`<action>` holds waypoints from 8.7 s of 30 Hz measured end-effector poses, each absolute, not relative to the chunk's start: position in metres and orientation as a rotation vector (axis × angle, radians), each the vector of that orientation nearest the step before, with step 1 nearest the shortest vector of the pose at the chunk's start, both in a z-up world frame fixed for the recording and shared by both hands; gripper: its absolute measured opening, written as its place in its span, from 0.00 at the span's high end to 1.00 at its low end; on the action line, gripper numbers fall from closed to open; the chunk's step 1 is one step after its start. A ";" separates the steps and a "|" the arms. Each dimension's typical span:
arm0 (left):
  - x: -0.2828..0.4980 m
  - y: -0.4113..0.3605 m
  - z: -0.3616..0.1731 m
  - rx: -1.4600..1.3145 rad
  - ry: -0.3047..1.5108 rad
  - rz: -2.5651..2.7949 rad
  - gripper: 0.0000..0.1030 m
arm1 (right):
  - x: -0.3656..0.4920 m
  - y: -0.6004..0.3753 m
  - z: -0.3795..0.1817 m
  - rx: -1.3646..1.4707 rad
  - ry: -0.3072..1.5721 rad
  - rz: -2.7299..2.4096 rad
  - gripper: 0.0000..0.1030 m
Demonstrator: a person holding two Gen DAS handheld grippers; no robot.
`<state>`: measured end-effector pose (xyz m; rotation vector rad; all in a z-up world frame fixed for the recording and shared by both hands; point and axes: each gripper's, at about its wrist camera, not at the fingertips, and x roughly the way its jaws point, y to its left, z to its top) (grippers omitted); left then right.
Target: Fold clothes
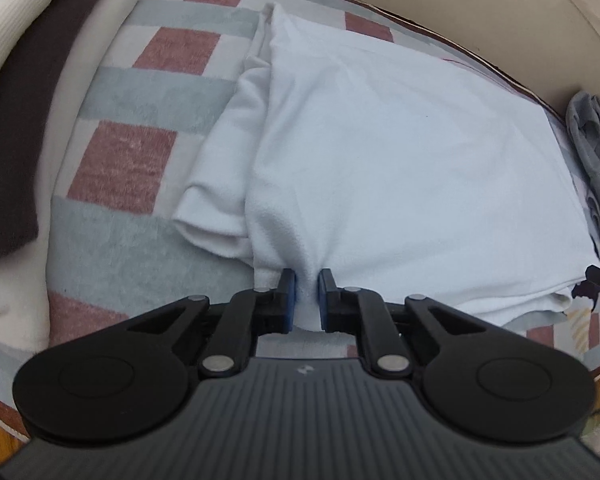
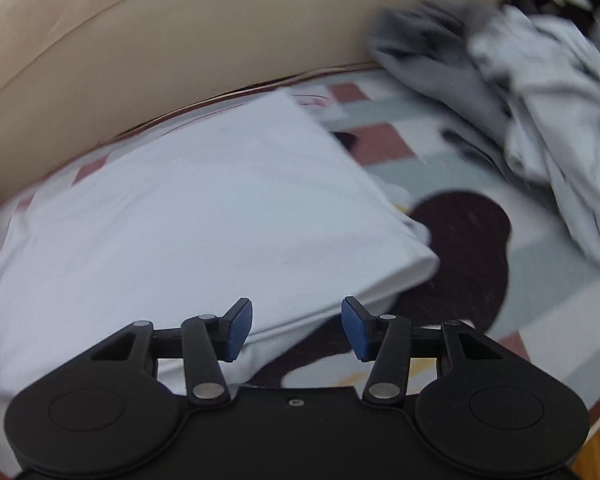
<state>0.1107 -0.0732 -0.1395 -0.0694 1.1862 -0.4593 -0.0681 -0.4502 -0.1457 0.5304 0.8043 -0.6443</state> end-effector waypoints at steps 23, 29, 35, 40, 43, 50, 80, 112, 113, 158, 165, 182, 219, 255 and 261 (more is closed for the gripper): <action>0.114 -0.056 -0.129 -0.096 1.112 -0.469 0.57 | -0.093 -0.552 -0.170 0.753 0.824 -0.666 0.48; 0.101 -0.084 -0.136 0.081 1.090 -0.397 0.60 | -0.084 -0.537 -0.161 0.595 0.742 -0.663 0.93; 0.096 -0.081 -0.130 0.069 1.081 -0.435 0.95 | -0.093 -0.514 -0.126 0.410 0.634 -0.721 0.94; 0.084 -0.081 -0.112 0.121 1.003 -0.412 0.99 | -0.084 -0.520 -0.148 0.417 0.725 -0.750 0.94; 0.086 -0.078 -0.104 0.127 1.018 -0.395 0.99 | -0.092 -0.524 -0.137 0.472 0.639 -0.727 0.94; 0.087 -0.090 -0.124 0.247 1.185 -0.303 0.96 | -0.085 -0.532 -0.160 0.500 0.804 -0.771 0.94; 0.250 -0.147 -0.126 0.573 0.864 -0.225 1.00 | -0.077 -0.506 -0.158 0.488 0.793 -0.696 0.70; 0.129 -0.044 -0.153 -0.146 1.178 -0.533 0.53 | -0.112 -0.539 -0.163 0.885 0.633 -0.790 0.56; 0.127 -0.047 -0.155 -0.185 1.190 -0.557 0.52 | -0.117 -0.543 -0.163 0.911 0.614 -0.801 0.56; 0.101 -0.088 -0.126 -0.023 1.087 -0.488 0.37 | -0.099 -0.531 -0.158 0.722 0.649 -0.753 0.90; 0.105 -0.069 -0.129 -0.071 1.074 -0.436 0.94 | -0.101 -0.536 -0.164 0.795 0.648 -0.740 0.88; 0.162 -0.072 -0.071 -0.188 0.924 -0.557 0.95 | -0.056 -0.523 -0.104 0.531 0.580 -0.561 0.92; 0.118 -0.003 -0.133 -0.360 1.066 -0.346 0.96 | -0.081 -0.525 -0.143 0.529 0.813 -0.692 0.91; 0.064 -0.284 -0.124 0.329 0.998 -0.803 0.59 | -0.091 -0.530 -0.214 1.280 0.397 -0.460 0.86; 0.082 -0.282 -0.139 0.235 1.081 -0.800 0.58 | -0.073 -0.508 -0.174 0.954 0.437 -0.414 0.87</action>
